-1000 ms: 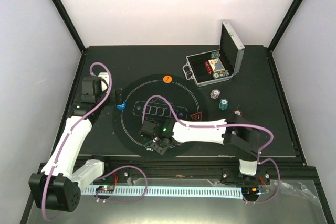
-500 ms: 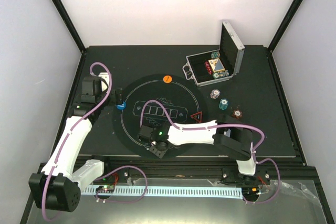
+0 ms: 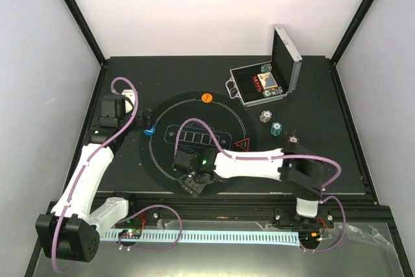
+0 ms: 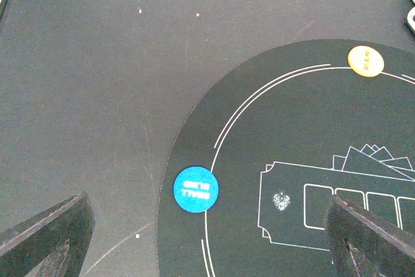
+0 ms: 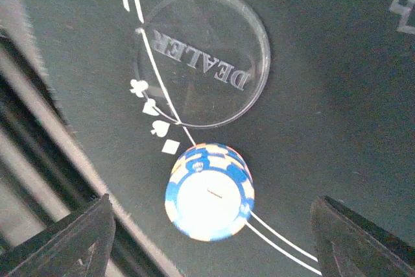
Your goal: Distribute texas hold em gaming equipment
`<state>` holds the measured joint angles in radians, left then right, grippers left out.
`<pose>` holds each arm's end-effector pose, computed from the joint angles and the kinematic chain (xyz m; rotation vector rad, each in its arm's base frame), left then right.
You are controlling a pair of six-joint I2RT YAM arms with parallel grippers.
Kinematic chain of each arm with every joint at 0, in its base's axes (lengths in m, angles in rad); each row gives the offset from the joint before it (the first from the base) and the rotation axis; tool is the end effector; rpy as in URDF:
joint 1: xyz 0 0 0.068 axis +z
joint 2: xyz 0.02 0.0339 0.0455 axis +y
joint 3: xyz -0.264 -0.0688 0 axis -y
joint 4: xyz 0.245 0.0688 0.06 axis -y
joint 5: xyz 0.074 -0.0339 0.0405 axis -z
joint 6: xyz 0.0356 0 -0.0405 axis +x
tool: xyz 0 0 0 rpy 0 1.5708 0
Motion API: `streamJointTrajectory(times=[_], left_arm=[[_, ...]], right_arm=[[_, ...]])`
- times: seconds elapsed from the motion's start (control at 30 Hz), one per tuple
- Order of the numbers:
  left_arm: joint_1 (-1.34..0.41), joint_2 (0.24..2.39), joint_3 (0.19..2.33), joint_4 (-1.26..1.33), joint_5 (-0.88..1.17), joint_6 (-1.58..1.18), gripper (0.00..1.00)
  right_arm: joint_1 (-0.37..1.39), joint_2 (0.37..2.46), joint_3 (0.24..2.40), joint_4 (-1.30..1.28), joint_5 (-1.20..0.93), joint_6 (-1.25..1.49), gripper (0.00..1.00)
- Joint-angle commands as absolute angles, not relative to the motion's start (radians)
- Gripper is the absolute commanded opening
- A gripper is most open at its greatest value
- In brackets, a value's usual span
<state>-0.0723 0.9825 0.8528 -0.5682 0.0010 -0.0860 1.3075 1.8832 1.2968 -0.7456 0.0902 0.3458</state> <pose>0.2076 -0.0151 0.2905 -0.0150 2.2701 -0.0849 0.0979 0.3509 0.1728 -1.3316 2.5866 0.1678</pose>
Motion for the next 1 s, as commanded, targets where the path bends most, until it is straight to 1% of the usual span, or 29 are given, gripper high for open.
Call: streamJointTrajectory(times=[0.0,0.13,0.2,0.3,0.43,0.57,0.7,0.83,0.97], left_arm=[[-0.066,0.977,0.863,-0.561,0.016,-0.087,0.99],[-0.066,0.982,0.869,-0.567,0.024,-0.086,0.99],[-0.066,0.982,0.869,-0.57,0.026,-0.085,0.99],[-0.065,0.977,0.866,-0.568,0.021,-0.085,0.99],[-0.066,0.98,0.863,-0.564,0.022,-0.085,0.99],[-0.066,0.981,0.862,-0.564,0.028,-0.084,0.99],[-0.066,0.983,0.863,-0.562,0.025,-0.083,0.99],[-0.066,0.985,0.861,-0.563,0.023,-0.083,0.99],[-0.065,0.989,0.861,-0.561,0.024,-0.083,0.99]], right_arm=[[1.256,1.719,1.296,-0.784,0.116,0.355,0.84],[1.074,1.631,1.275,-0.828,0.168,0.353,0.85],[0.93,1.613,1.251,-0.833,0.182,0.348,0.85],[0.734,1.621,1.223,-0.817,0.21,0.336,0.85],[0.53,1.662,1.22,-0.776,0.212,0.301,0.85],[0.421,1.717,1.266,-0.748,0.212,0.271,0.86],[0.351,1.801,1.328,-0.74,0.195,0.257,0.86],[0.315,1.873,1.373,-0.733,0.179,0.251,0.86],[0.295,1.928,1.397,-0.725,0.166,0.244,0.82]])
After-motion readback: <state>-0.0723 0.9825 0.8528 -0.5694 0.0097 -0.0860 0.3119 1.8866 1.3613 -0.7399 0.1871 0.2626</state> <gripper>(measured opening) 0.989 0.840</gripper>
